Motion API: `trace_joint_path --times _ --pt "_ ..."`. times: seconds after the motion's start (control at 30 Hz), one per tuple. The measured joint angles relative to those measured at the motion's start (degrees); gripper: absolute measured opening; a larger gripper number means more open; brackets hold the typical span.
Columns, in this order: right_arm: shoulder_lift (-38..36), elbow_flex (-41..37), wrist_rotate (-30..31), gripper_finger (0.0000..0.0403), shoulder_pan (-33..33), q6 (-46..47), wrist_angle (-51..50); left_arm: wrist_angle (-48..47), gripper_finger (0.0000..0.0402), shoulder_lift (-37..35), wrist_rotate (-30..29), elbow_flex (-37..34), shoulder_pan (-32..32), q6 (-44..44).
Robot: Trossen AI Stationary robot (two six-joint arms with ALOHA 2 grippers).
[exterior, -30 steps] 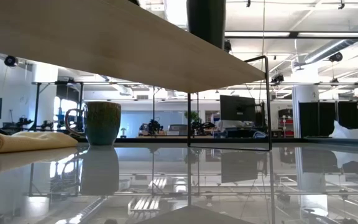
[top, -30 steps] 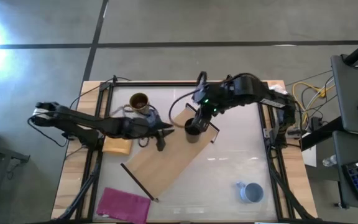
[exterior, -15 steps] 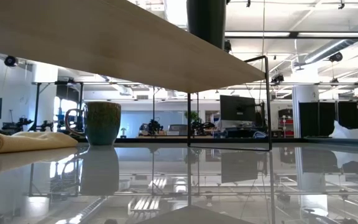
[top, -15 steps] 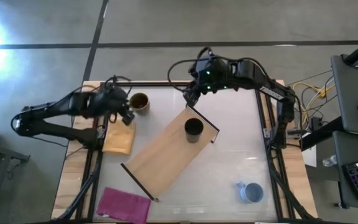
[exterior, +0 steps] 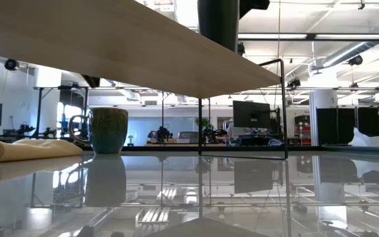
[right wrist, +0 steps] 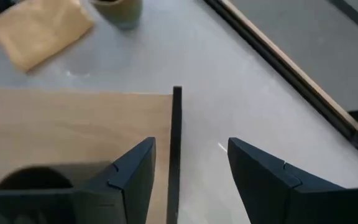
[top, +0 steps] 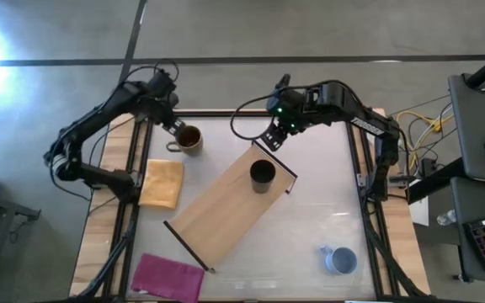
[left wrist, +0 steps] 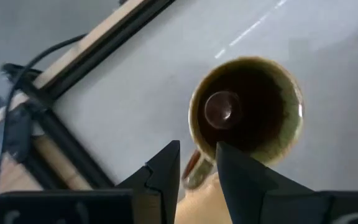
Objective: Stack small to large cups/mugs on shelf
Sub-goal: Put the green mug on the shelf
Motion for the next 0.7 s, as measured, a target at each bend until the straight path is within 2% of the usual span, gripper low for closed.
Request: trace_joint_path --times 0.17,0.3,0.7 --pt "-0.4 -0.1 -3.4 0.0196 -1.1 -6.7 -0.1 3.0 0.0090 5.3 1.3 -0.2 0.8 0.6" --pt "-0.4 -0.4 -6.4 0.0196 -2.3 -8.3 -0.1 3.7 0.0090 8.7 1.5 -0.2 0.7 0.6" --pt "-0.4 -0.4 -4.7 0.0196 -2.5 -8.7 0.4 4.3 0.0090 12.9 1.3 -1.0 0.7 2.1"
